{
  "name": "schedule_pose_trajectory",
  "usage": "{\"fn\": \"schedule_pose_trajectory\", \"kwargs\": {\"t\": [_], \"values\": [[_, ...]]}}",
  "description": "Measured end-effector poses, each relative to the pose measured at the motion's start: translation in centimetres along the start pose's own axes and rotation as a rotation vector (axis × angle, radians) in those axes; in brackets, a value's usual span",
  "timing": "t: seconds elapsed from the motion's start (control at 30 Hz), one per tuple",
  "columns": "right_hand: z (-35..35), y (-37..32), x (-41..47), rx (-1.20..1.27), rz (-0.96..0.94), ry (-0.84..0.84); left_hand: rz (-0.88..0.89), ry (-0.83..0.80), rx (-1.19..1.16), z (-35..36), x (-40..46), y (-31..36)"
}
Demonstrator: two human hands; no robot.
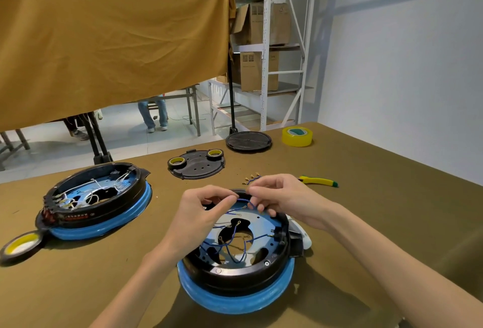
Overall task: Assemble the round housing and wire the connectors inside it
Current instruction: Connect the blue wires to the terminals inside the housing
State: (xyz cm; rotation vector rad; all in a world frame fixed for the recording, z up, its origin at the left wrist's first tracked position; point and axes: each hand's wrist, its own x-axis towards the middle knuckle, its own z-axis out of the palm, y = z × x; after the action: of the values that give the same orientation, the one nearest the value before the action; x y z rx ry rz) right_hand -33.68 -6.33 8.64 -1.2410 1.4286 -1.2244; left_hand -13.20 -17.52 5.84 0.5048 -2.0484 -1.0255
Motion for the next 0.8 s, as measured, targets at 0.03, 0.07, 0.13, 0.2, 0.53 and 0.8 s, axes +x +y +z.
{"fn": "schedule_pose_trajectory", "kwargs": {"t": [0.03, 0.07, 0.13, 0.2, 0.53, 0.8], "values": [[-0.2, 0.0, -0.3, 0.009, 0.016, -0.034, 0.007, 0.010, 0.020, -0.2, -0.1, -0.1], [-0.4, 0.0, -0.6, -0.018, 0.019, -0.062, 0.008, 0.015, 0.027, -0.4, -0.2, -0.2], [-0.5, -0.3, -1.0, -0.103, 0.013, -0.110, -0.003, 0.009, 0.010, -0.6, -0.2, -0.2], [-0.2, -0.5, -1.1, -0.168, -0.001, -0.114, -0.017, 0.005, -0.017, -0.6, -0.4, -0.2], [0.4, -1.0, -1.6, -0.046, -0.017, -0.146, 0.005, 0.016, -0.039, -1.3, -0.5, 0.2], [0.9, -0.8, -1.8, 0.050, 0.008, -0.032, 0.472, -0.013, 0.588, -1.3, -0.7, 1.0]]}}
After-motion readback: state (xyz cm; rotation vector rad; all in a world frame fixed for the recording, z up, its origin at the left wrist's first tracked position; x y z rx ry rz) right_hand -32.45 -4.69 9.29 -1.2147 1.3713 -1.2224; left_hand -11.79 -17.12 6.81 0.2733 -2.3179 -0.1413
